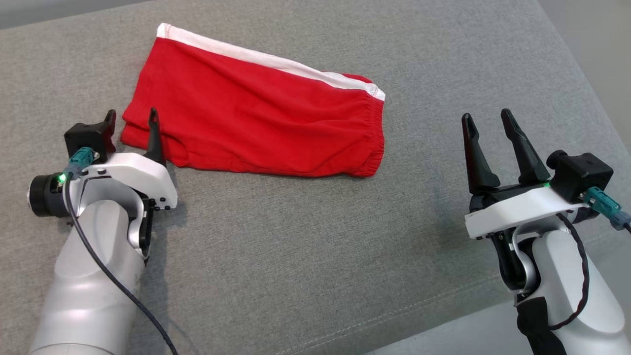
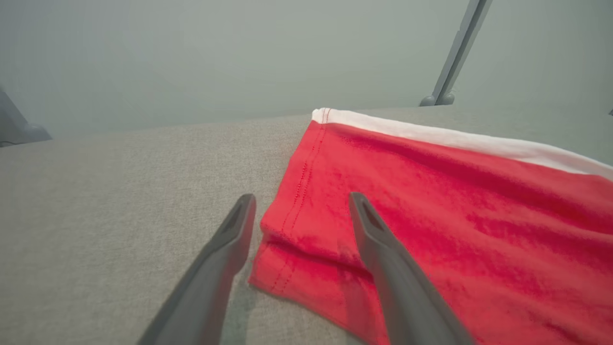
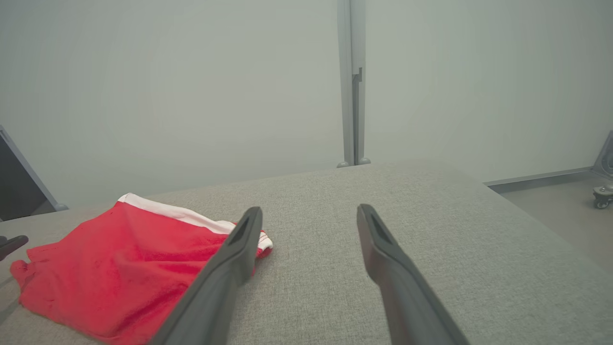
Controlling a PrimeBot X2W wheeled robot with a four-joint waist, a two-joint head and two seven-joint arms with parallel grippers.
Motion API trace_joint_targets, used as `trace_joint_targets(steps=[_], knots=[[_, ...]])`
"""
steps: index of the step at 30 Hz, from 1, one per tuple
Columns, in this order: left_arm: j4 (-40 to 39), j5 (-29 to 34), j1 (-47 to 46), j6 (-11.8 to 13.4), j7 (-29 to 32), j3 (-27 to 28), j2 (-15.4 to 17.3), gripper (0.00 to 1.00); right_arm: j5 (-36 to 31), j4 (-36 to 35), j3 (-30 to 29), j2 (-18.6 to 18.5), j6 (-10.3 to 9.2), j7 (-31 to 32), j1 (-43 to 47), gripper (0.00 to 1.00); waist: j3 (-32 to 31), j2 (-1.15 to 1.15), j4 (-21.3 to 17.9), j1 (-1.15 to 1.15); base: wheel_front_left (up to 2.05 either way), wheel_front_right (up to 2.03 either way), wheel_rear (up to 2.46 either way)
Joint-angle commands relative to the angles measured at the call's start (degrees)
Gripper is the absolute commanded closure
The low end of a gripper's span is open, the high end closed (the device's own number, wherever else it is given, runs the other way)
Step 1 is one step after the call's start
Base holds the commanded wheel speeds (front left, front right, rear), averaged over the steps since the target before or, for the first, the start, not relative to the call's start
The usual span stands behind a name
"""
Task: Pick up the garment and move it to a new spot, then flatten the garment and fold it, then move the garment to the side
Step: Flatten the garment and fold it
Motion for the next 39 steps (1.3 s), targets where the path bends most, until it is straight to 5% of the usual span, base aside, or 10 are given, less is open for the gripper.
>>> trace_joint_targets(steps=[1, 15, 16, 17, 18, 19, 20, 39], knots=[[-0.77, -0.91, -0.32, 0.89, -0.28, 2.48, 2.50, 0.00, -0.18, -2.38, 0.84, 0.10, 0.24, -0.68, 0.74, 0.00, 1.08, 0.00, -1.46, 0.00, 0.00, 0.00, 0.00], [5.25, -3.84, -2.08, 1.41, -0.28, 7.14, 3.67, 0.00, -0.41, -4.52, -0.31, 0.39, 0.24, -0.68, 1.11, 0.00, 2.50, 0.00, -4.06, 0.00, 0.00, 0.00, 0.00], [5.74, -3.86, -2.24, 1.29, -0.28, 7.14, 3.63, 0.09, -0.41, -4.49, -0.32, 0.41, 0.24, -0.68, 1.10, 0.00, 2.56, 0.00, -4.10, 0.00, 0.00, 0.00, 0.00], [6.19, -4.05, -2.36, 1.02, -0.28, 7.26, 3.53, 0.30, -0.38, -4.44, -0.32, 0.44, 0.24, -0.68, 1.07, 0.00, 2.62, 0.00, -4.14, 0.00, 0.00, 0.00, 0.00], [6.46, -4.04, -2.46, 0.82, -0.28, 7.23, 3.48, 0.57, -0.34, -4.39, -0.33, 0.47, 0.24, -0.68, 1.02, 0.00, 2.69, 0.00, -4.15, 0.00, 0.00, 0.00, 0.00], [6.71, -3.91, -2.49, 0.47, -0.28, 7.04, 3.36, 0.95, -0.32, -4.33, -0.33, 0.49, 0.24, -0.68, 0.97, 0.00, 2.70, 0.00, -4.12, 0.00, 0.00, 0.00, 0.00], [6.98, -3.97, -2.49, 0.12, -0.28, 6.98, 3.11, 1.00, -0.28, -4.29, -0.34, 0.52, 0.24, -0.68, 0.94, 0.00, 2.69, 0.00, -4.07, 0.00, 0.00, 0.00, 0.00], [0.32, -4.06, 4.75, -1.18, -0.28, 9.19, -1.95, 1.00, 0.16, -2.02, 0.39, -0.16, 0.24, -0.68, 0.40, 0.00, -2.12, 0.00, 2.19, 0.00, 0.00, 0.00, 0.00]])
